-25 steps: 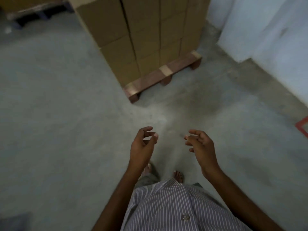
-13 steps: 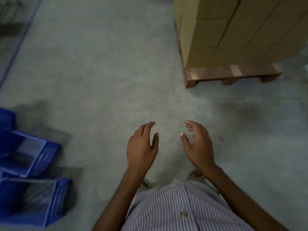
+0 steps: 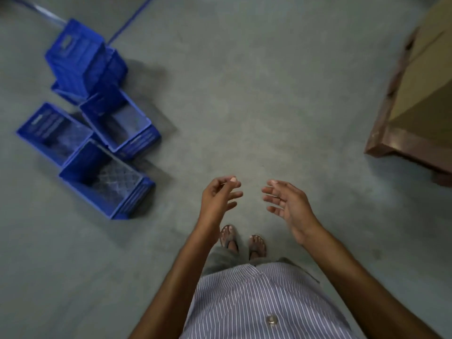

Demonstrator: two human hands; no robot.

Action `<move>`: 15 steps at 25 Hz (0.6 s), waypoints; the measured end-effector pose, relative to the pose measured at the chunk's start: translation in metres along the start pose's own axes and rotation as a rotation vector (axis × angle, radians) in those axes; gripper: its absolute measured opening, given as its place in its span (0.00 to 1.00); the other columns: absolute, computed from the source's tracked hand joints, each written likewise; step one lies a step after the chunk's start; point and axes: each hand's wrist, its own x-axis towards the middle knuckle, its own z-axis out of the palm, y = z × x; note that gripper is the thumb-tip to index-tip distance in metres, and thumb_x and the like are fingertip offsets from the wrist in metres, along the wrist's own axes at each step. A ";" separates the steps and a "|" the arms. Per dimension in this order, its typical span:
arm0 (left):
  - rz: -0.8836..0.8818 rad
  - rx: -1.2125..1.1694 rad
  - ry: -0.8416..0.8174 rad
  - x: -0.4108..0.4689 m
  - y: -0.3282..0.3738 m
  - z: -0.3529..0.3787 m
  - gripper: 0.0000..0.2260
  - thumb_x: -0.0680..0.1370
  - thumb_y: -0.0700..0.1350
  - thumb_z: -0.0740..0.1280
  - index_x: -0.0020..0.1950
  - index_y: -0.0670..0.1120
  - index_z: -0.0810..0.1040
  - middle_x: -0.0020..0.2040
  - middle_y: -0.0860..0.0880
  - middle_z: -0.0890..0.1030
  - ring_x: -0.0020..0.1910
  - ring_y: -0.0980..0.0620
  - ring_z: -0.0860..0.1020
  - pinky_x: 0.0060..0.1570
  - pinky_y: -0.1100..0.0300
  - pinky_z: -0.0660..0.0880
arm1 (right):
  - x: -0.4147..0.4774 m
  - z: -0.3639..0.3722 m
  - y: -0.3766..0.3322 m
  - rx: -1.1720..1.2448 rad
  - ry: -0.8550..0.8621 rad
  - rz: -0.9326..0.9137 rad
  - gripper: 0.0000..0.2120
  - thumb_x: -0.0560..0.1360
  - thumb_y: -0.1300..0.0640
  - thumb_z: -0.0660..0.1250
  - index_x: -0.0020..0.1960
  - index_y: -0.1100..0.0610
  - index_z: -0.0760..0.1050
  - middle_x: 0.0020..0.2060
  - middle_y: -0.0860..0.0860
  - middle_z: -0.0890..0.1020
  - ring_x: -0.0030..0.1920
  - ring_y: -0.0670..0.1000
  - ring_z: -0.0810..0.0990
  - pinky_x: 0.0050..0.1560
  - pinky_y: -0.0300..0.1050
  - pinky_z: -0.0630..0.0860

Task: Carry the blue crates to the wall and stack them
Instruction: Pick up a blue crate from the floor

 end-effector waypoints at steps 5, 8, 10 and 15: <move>0.018 -0.074 0.189 -0.009 -0.011 -0.083 0.09 0.81 0.46 0.69 0.60 0.46 0.80 0.53 0.46 0.86 0.47 0.51 0.85 0.49 0.55 0.77 | 0.007 0.074 0.014 -0.111 -0.107 0.053 0.12 0.79 0.51 0.66 0.58 0.57 0.80 0.50 0.53 0.86 0.46 0.50 0.83 0.46 0.45 0.77; 0.121 0.021 0.264 -0.001 -0.013 -0.146 0.08 0.80 0.46 0.70 0.59 0.49 0.80 0.53 0.47 0.85 0.46 0.53 0.85 0.45 0.59 0.76 | -0.001 0.138 0.033 -0.207 -0.085 -0.041 0.07 0.78 0.54 0.68 0.54 0.55 0.79 0.49 0.54 0.86 0.44 0.49 0.82 0.45 0.44 0.76; 0.219 0.103 0.330 0.002 -0.015 -0.202 0.08 0.80 0.45 0.70 0.59 0.51 0.79 0.52 0.51 0.84 0.47 0.55 0.85 0.46 0.60 0.77 | -0.008 0.187 0.060 -0.294 -0.026 -0.175 0.06 0.77 0.54 0.69 0.53 0.53 0.79 0.47 0.52 0.86 0.44 0.48 0.83 0.47 0.47 0.77; 0.412 0.425 0.433 0.000 -0.008 -0.370 0.12 0.79 0.50 0.69 0.63 0.55 0.77 0.54 0.58 0.83 0.51 0.62 0.81 0.54 0.55 0.80 | -0.036 0.341 0.122 -0.464 0.035 -0.458 0.10 0.75 0.56 0.72 0.56 0.51 0.77 0.45 0.47 0.84 0.45 0.44 0.82 0.47 0.35 0.76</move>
